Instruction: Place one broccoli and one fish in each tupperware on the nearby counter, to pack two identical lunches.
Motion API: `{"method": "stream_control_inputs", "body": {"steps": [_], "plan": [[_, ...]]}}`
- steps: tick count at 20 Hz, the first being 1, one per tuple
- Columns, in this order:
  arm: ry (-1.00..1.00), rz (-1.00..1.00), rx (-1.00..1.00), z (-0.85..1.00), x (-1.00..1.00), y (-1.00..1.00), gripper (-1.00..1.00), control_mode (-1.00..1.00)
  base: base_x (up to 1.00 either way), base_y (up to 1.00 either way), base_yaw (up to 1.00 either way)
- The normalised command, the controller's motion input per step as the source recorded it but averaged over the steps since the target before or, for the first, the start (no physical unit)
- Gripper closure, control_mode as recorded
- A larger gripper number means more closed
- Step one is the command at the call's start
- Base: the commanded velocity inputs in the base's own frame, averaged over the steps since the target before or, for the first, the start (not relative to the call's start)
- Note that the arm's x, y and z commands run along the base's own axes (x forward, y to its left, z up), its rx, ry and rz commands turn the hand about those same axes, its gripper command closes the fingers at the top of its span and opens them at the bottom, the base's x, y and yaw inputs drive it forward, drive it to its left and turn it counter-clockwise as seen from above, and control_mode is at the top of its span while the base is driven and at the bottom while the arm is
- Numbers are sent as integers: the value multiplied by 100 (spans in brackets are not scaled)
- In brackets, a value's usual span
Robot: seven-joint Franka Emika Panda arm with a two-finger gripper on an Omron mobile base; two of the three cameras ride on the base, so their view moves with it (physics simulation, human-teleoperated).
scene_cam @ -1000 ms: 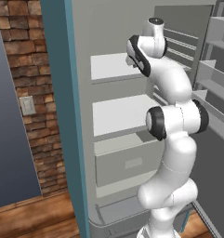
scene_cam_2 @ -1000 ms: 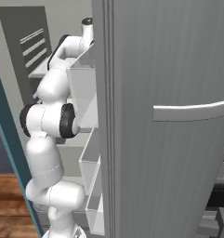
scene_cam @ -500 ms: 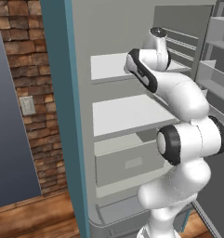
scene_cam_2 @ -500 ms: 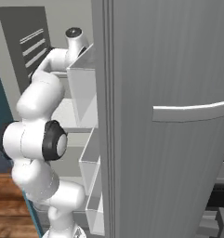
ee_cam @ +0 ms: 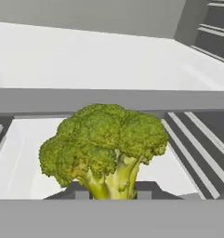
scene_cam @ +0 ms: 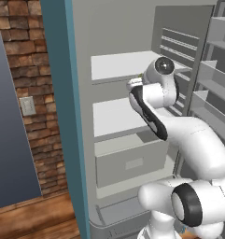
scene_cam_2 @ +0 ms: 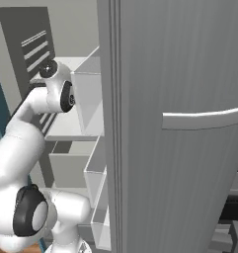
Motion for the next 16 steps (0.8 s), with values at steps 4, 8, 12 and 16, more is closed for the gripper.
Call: {"method": "stream_control_inputs", "body": {"steps": [4, 8, 12, 16], "plan": [[32, -14, 7, 48, -100, 0, 100, -100, 0, 0, 0], [21, -8, 4, 11, -100, 5, 100, -100, 0, 0, 0], [4, 0, 0, -1, -100, 25, 100, -100, 0, 0, 0], [0, 0, 0, -13, -100, 44, 100, -100, 0, 0, 0]]}}
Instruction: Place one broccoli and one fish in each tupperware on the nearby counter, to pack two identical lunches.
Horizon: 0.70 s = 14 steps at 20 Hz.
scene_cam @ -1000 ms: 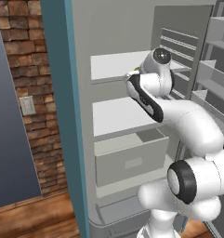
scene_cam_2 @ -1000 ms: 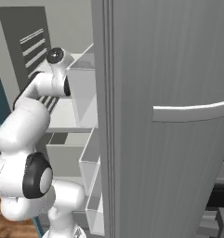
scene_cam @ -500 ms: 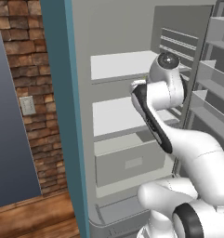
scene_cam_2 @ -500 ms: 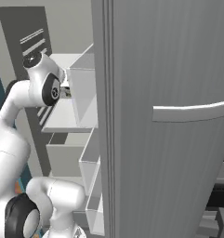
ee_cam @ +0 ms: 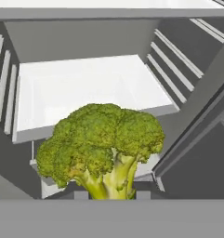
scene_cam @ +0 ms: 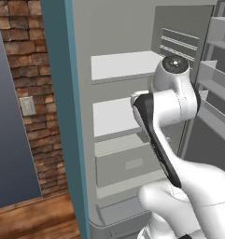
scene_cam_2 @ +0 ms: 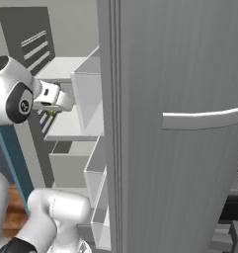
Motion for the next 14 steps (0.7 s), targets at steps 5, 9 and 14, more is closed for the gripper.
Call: {"method": "stream_control_inputs", "body": {"steps": [5, 9, 14], "plan": [[0, 0, 0, -22, -80, 18, 100, 100, -20, 0, 0], [0, 0, 0, 0, 0, 0, 100, 100, -100, 0, 0], [0, 0, 0, 0, 0, 0, 100, 100, -100, 1, 0]]}}
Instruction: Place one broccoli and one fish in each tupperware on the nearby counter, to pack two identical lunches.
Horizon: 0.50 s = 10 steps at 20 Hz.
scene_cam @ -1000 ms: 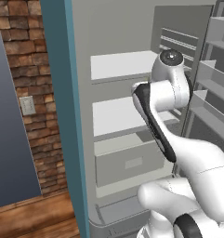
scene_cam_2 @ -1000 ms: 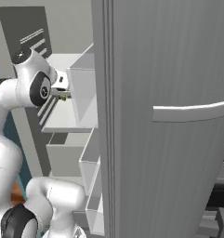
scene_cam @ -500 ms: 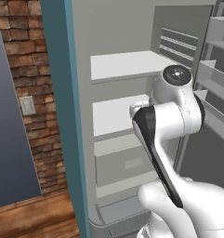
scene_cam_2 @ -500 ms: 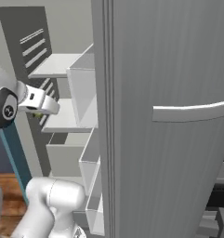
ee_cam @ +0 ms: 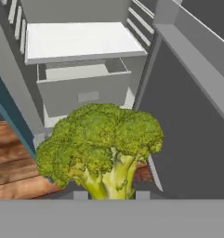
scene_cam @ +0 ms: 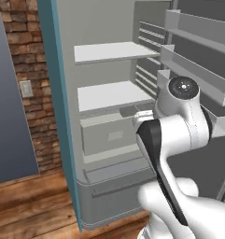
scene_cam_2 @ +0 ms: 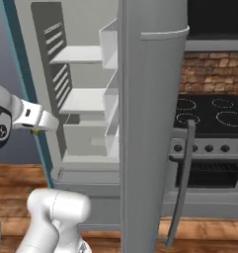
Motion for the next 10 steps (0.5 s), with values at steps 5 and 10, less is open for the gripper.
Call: {"method": "stream_control_inputs", "body": {"steps": [5, 10], "plan": [[0, 0, 0, 0, 0, 0, 100, 100, -100, 1, 0], [0, 0, 0, 0, 0, 0, 100, 100, -100, 1, 0]]}}
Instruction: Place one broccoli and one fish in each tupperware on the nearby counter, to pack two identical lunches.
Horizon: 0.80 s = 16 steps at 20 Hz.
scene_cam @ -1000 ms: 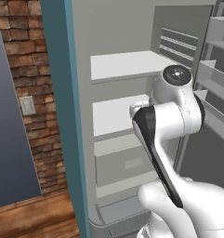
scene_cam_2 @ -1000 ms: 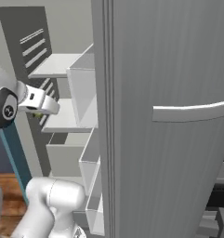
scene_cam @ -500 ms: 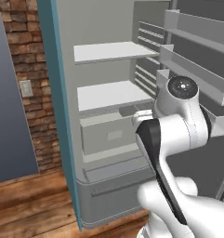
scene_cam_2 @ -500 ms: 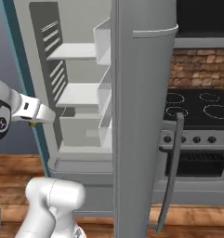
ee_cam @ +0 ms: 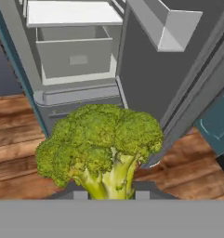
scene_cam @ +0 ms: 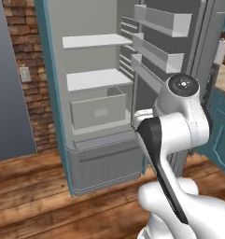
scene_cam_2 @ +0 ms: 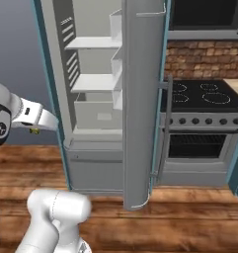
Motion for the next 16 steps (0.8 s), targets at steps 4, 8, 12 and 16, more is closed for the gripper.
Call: {"method": "stream_control_inputs", "body": {"steps": [4, 8, 12, 16], "plan": [[0, 0, 0, 0, 0, 0, 100, 100, -100, 1, 0], [0, 0, 0, 0, 0, 0, 100, 100, -95, -12, -1], [0, 0, 0, 0, 0, 0, 100, 100, -44, -84, -8], [0, 0, 0, 0, 0, 0, 100, 100, -20, -98, -10]]}}
